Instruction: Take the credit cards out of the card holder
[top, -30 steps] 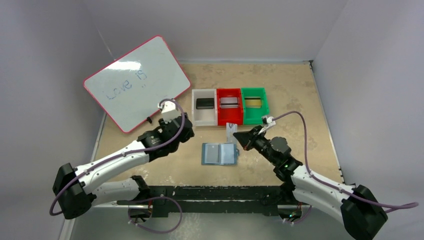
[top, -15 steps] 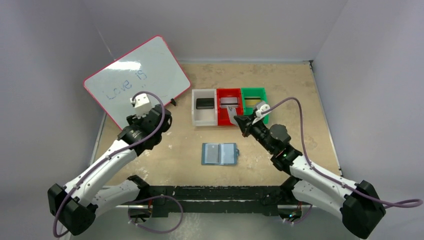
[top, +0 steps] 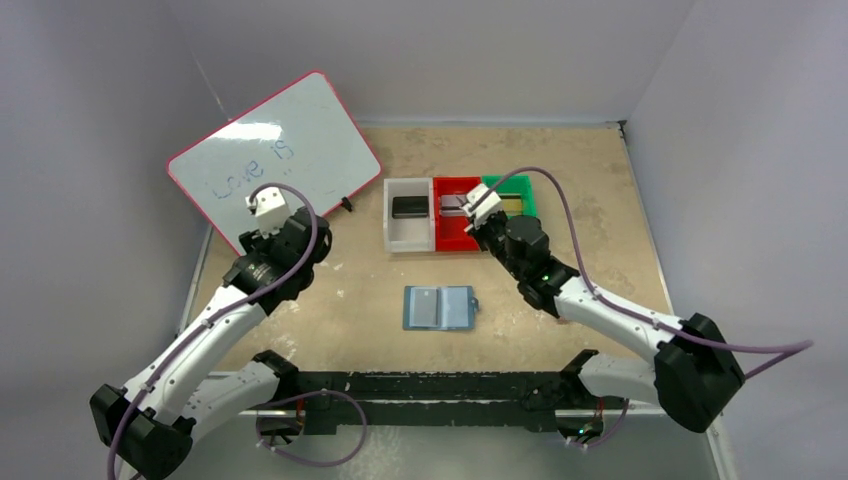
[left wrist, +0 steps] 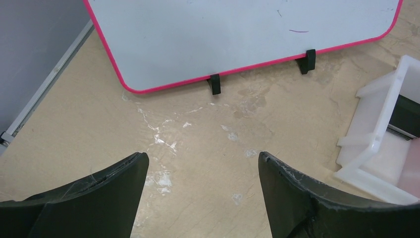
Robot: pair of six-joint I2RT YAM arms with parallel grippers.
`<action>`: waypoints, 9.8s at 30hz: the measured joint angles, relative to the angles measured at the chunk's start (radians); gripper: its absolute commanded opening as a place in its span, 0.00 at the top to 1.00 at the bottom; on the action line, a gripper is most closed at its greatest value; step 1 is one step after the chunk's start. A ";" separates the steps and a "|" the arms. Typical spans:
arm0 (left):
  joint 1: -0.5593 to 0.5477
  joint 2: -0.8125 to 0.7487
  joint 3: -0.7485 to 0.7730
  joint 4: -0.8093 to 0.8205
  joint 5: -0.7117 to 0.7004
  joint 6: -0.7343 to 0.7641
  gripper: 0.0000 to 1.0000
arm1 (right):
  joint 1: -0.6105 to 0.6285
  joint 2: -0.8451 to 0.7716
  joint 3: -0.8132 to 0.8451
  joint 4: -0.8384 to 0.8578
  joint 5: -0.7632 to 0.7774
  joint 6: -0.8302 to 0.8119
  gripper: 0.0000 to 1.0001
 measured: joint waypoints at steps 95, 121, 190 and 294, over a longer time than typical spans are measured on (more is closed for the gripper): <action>0.005 -0.040 0.000 -0.010 -0.027 0.004 0.13 | -0.183 0.816 0.586 -0.259 -0.215 -0.870 0.69; 0.005 -0.041 0.000 -0.010 -0.022 0.007 0.13 | -0.212 0.816 0.611 -0.334 -0.279 -0.822 0.44; 0.005 -0.016 0.000 -0.008 0.018 0.026 0.13 | -0.155 0.901 0.787 -0.608 0.010 0.581 0.95; 0.005 -0.081 -0.038 0.076 0.241 -0.008 0.14 | 0.369 0.472 0.154 -0.391 0.154 1.344 0.69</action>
